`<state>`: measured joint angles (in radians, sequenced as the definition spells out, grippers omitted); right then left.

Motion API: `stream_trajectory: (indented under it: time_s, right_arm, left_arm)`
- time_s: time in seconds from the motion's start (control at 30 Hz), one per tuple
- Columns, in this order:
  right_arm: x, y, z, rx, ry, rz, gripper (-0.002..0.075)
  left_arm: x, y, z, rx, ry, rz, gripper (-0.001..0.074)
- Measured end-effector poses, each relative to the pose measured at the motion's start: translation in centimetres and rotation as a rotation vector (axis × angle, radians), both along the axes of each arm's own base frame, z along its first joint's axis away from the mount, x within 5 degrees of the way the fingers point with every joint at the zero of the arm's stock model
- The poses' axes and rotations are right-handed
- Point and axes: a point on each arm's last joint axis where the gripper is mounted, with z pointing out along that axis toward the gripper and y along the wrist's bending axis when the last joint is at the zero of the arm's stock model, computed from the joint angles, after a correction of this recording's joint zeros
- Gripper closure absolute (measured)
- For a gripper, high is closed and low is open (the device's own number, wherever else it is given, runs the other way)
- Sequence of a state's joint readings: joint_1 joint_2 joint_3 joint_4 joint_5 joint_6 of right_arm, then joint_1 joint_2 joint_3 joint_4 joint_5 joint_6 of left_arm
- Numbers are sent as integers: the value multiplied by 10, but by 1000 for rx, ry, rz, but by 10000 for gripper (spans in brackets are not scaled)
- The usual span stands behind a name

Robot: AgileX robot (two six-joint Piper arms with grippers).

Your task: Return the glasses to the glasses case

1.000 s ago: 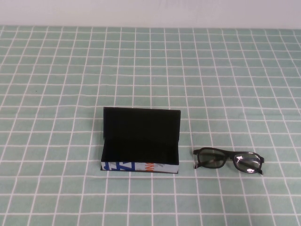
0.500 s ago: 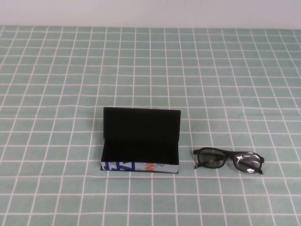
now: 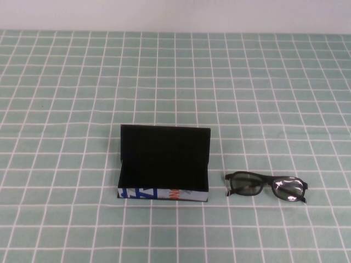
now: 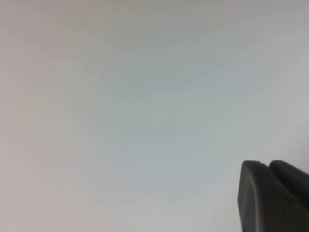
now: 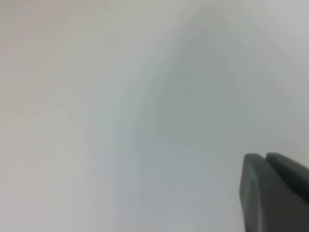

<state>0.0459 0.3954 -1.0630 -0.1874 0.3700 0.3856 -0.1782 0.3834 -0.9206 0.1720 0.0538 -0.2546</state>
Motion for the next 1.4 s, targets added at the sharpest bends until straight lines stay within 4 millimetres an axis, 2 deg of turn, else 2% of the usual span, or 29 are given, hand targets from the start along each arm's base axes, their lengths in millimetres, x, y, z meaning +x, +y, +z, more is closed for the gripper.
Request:
stream_trajectory:
  time_s: [0.13, 0.23, 0.37, 0.57, 0.67, 0.8, 0.93, 1.13, 1.3, 1.4]
  right_arm:
    - [61, 1, -23, -38, 384, -27, 740]
    - [94, 2, -40, -103, 578, -35, 740]
    - [121, 3, -52, -123, 681, -29, 740]
    - [161, 16, -70, -146, 793, 65, 740]
    - [178, 32, -82, -275, 850, 165, 740]
    - [198, 62, -103, -545, 998, 335, 740]
    - [218, 86, -111, -736, 1101, 457, 740]
    - [249, 106, -114, -878, 1231, 602, 740]
    - [261, 117, -128, -1027, 1240, 769, 740]
    - [269, 121, -135, -1066, 1220, 792, 740]
  left_arm:
    - [37, -4, -18, 32, 271, 28, 737]
    - [53, -5, -29, 52, 410, 43, 737]
    - [71, -7, -44, 70, 577, 56, 737]
    - [106, -11, -79, 109, 938, 81, 737]
    - [125, -16, -96, 140, 1083, 73, 737]
    - [147, -27, -116, 232, 1226, -10, 737]
    - [163, -43, -131, 328, 1289, -169, 737]
    - [180, -67, -143, 403, 1270, -431, 737]
    - [188, -79, -153, 443, 1276, -589, 737]
    - [192, -81, -158, 459, 1287, -614, 737]
